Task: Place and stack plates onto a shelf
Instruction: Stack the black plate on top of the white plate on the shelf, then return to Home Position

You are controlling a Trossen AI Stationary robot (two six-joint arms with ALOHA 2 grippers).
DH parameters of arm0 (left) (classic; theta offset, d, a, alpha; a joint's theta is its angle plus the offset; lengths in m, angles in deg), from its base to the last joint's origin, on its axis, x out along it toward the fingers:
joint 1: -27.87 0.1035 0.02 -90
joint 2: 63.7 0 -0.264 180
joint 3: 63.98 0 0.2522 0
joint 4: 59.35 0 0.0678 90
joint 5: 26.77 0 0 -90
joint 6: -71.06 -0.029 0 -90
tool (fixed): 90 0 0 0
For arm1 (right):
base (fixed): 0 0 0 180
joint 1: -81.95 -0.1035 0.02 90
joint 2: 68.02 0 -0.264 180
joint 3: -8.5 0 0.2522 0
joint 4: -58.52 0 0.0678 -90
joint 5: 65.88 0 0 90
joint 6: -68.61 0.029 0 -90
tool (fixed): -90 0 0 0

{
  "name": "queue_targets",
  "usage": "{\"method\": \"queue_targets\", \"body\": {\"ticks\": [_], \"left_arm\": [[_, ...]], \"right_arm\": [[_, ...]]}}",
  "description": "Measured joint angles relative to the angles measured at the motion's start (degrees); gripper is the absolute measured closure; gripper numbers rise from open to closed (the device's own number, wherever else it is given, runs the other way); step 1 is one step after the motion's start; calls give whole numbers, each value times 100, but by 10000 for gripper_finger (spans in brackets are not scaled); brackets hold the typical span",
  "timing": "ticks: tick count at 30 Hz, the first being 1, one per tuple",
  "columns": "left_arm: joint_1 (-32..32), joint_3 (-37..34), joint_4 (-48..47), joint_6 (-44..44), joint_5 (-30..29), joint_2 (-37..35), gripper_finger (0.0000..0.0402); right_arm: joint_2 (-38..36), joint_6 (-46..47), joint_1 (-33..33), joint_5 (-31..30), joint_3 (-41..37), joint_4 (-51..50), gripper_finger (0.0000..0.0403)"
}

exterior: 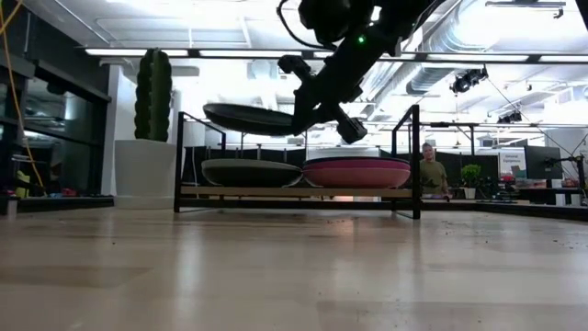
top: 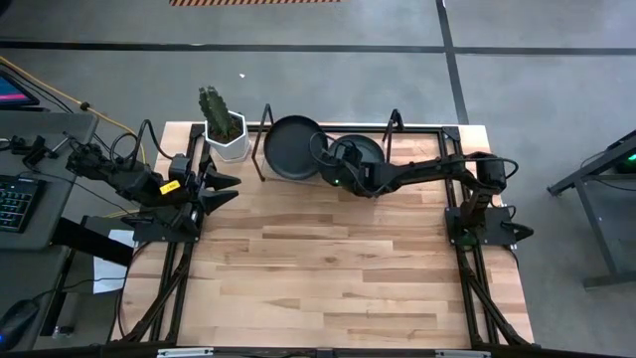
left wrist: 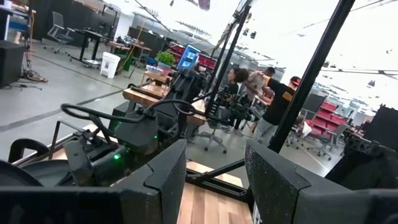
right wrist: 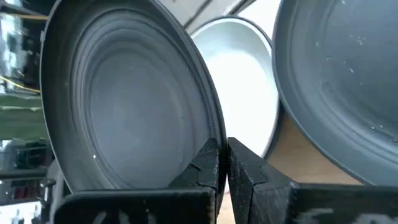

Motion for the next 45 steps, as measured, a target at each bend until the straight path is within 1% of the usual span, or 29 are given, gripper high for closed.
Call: {"method": "queue_targets", "body": {"ticks": [3,15,20,24,32,34,35,37,38,41,43,45], "left_arm": [[0,0,0,-11,-17,0,250],[0,0,-2,-105,-90,0,250],[0,0,-2,-105,-92,0,250],[2,0,-2,-105,-94,0,250],[0,0,-2,-105,-96,0,250],[0,0,-2,-105,-101,0,250],[0,0,-2,-105,-101,0,250],[0,0,-2,-105,-103,0,250],[0,0,-2,-105,-101,0,250],[0,0,-2,-103,-103,0,250],[0,0,-2,-101,-101,0,250],[2,0,-2,-98,-101,0,250]], "right_arm": [[23,-5,70,193,0,-99,403],[28,-2,175,123,0,-254,403],[28,-2,245,270,0,-259,400],[31,0,307,310,0,-240,376],[31,-128,307,384,0,-68,290],[31,-325,339,579,0,-65,274],[31,-431,376,786,0,-68,268],[31,-558,451,1134,0,-63,260],[31,-591,470,1215,0,-49,259],[-57,-693,476,1163,0,-25,259],[-219,-1080,487,1107,0,-53,259],[-411,-1675,488,1078,0,-175,259]]}}
